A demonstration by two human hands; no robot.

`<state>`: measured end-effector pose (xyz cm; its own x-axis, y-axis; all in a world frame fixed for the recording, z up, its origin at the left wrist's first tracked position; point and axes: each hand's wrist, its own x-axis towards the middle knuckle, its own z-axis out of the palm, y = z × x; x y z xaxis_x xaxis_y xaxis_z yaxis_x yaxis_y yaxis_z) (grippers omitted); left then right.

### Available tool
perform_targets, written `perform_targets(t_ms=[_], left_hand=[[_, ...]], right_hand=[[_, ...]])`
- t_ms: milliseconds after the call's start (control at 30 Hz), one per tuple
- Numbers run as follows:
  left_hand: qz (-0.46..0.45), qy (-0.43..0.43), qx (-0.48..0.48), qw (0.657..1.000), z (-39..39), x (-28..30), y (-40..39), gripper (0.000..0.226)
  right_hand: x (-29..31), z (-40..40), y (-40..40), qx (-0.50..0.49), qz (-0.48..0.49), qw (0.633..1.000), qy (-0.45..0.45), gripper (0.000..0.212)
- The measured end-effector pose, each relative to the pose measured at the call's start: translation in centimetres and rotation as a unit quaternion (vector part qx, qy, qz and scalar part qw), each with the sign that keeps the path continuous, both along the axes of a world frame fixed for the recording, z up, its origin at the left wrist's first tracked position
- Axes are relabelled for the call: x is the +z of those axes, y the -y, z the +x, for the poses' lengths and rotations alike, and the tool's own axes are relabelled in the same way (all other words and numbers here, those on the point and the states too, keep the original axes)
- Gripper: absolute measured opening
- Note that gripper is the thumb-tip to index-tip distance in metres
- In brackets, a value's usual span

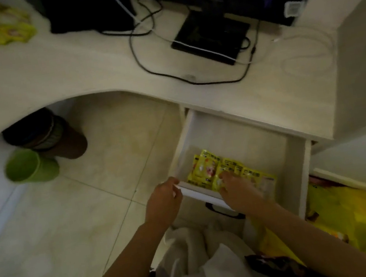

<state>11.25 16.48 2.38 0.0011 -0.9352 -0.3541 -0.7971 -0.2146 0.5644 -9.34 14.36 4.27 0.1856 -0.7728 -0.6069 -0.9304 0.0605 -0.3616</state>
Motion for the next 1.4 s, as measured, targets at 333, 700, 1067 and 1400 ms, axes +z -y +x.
perform_targets(t_ms=[333, 700, 1067, 1400], left_hand=[[-0.032, 0.073, 0.11, 0.991, 15.4, 1.0, -3.7, 0.026], [-0.047, 0.094, 0.217, 0.971, 29.7, 2.4, -3.9, 0.025], [-0.062, 0.095, 0.286, 0.952, 40.7, 3.8, 6.3, 0.023], [-0.091, 0.092, 0.315, 0.94, 48.1, 5.2, 17.0, 0.022]], right_hand=[[0.1, 16.8, 1.5, 0.105, -0.045, 0.993, 0.007, 0.033], [2.0, 32.9, 4.7, 0.169, -0.052, 0.982, 0.06, 0.035], [3.0, 45.9, 16.4, 0.229, -0.082, 0.966, 0.085, 0.036], [4.4, 54.9, 28.5, 0.293, -0.101, 0.948, 0.073, 0.039]])
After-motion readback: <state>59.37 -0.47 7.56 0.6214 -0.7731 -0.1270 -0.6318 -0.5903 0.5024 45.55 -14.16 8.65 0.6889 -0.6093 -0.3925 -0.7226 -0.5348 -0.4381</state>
